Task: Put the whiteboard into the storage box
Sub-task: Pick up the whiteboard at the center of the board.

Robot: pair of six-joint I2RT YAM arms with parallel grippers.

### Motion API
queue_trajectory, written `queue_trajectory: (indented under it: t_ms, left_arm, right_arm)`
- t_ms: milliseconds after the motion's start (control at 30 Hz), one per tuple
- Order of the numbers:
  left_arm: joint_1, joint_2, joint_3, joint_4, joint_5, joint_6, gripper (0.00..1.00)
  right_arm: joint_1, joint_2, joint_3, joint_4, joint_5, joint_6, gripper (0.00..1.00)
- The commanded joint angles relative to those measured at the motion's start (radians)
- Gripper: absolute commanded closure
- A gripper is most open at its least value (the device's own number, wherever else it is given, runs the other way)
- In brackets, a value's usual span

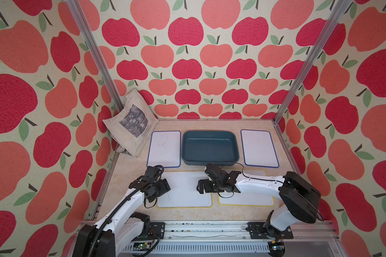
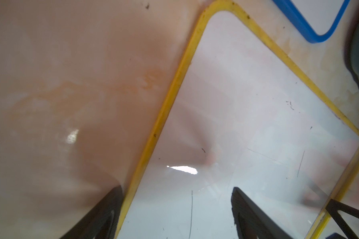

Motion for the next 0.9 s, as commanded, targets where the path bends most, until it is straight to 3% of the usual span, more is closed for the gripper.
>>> queue_trajectory:
  t_ms: [0,233,500,867]
  left_arm:
    - [-0.015,0.034,-0.067,0.004,0.177,-0.049,0.16]
    - [-0.036,0.047,-0.035,-0.046,0.173,-0.046,0.18]
    - [-0.038,0.034,0.014,-0.180,-0.006,-0.096,0.13]
    - [-0.093,0.208,0.040,-0.098,0.079,-0.018,0.14]
  right_arm:
    - [-0.011,0.026,-0.036,-0.071,-0.043,0.031,0.01]
    - [-0.024,0.021,-0.043,-0.096,-0.046,0.030,0.01]
    - [-0.033,0.018,-0.042,-0.139,-0.033,0.019,0.01]
    - [-0.042,0.027,-0.054,-0.125,-0.054,0.007,0.01]
